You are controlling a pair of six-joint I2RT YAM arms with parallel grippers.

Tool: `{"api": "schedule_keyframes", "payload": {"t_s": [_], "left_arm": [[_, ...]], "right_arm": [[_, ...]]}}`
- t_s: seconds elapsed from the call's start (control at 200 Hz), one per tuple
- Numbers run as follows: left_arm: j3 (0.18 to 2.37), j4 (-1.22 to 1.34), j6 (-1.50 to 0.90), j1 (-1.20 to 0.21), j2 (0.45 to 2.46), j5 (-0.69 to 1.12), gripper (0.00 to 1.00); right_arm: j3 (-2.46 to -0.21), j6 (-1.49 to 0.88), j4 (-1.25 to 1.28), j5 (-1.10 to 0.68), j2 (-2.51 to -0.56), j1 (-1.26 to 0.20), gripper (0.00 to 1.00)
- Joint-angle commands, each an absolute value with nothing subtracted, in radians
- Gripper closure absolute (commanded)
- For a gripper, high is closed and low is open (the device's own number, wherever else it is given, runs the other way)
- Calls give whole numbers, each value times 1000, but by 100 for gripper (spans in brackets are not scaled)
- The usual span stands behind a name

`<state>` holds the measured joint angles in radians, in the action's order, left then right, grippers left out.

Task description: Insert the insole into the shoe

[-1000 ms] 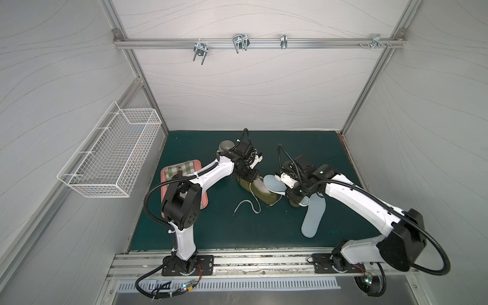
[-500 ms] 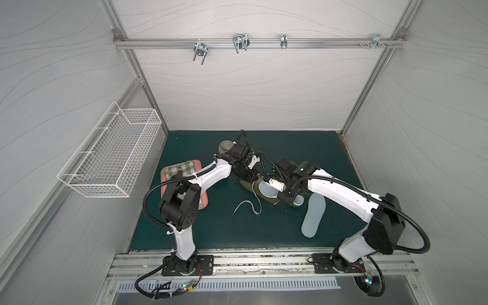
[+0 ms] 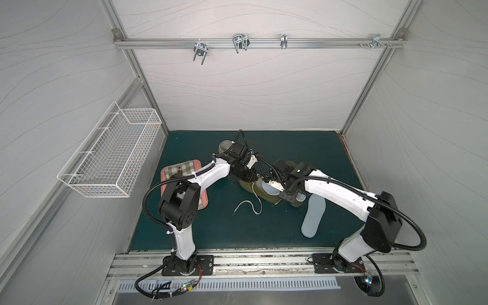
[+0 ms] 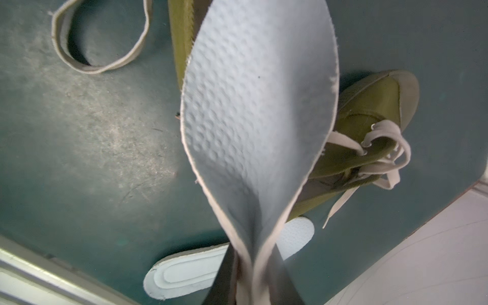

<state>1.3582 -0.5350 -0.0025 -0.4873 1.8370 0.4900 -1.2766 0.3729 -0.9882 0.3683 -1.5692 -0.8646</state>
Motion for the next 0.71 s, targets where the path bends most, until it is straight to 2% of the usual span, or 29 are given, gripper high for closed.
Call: {"api": "schedule_keyframes", "payload": {"t_s": [0.0,0.7], "left_arm": [[1433,-537,-5,-471,1851,578,100],[1490,-608,6,-465,1908,609,100]], "right_arm": [[-1250,450,-924,426,-1559,-887,86],[-1196,652,-789,502,-1582,-919,86]]}}
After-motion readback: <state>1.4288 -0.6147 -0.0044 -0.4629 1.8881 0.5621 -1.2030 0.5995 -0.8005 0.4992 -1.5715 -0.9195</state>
